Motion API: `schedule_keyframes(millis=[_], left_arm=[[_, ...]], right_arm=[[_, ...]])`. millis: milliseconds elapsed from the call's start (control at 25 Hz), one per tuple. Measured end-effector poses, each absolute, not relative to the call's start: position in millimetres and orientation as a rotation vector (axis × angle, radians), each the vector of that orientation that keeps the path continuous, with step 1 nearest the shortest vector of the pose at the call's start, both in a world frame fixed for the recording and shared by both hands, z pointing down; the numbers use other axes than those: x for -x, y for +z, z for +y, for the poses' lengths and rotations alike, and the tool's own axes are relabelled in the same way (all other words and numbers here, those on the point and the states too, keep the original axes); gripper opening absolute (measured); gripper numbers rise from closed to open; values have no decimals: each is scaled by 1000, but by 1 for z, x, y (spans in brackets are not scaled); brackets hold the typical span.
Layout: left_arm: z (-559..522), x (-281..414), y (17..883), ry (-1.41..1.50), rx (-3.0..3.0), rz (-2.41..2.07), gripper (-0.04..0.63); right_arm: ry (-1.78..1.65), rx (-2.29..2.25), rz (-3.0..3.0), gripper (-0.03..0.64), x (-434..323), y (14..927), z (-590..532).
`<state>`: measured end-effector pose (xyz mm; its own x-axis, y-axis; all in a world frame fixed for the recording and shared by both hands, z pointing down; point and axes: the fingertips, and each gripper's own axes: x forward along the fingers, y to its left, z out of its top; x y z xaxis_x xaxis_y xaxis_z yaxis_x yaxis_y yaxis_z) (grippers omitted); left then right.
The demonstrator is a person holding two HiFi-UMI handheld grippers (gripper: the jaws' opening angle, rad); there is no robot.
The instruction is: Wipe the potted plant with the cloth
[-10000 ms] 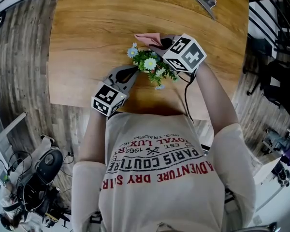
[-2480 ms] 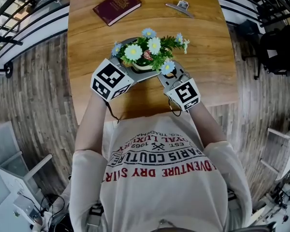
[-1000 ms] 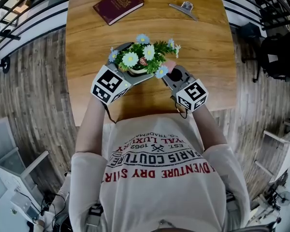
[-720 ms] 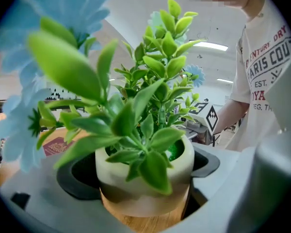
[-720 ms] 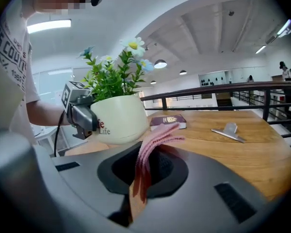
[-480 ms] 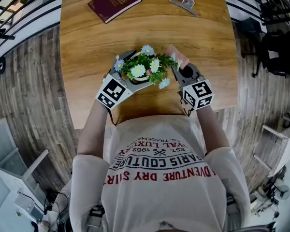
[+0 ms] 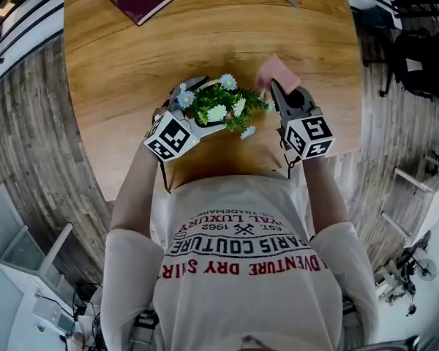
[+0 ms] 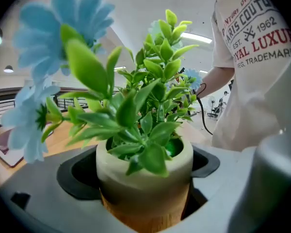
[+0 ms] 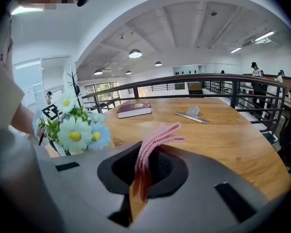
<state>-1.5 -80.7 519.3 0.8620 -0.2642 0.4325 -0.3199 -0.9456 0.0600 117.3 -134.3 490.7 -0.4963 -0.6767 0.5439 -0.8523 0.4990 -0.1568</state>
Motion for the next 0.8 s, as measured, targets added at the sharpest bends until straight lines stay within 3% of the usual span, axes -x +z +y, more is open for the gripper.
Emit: schedule_keyframes(millis=[360,800], left_arm=[[-73,-8,535,670,-2954,-440,520],[-77,7,539,583,-2883,-506,523]], right_arm=[[593,-1288,-2268,35,-138,503,-135],[607,-1254,-2342,35,-105,499,-145]])
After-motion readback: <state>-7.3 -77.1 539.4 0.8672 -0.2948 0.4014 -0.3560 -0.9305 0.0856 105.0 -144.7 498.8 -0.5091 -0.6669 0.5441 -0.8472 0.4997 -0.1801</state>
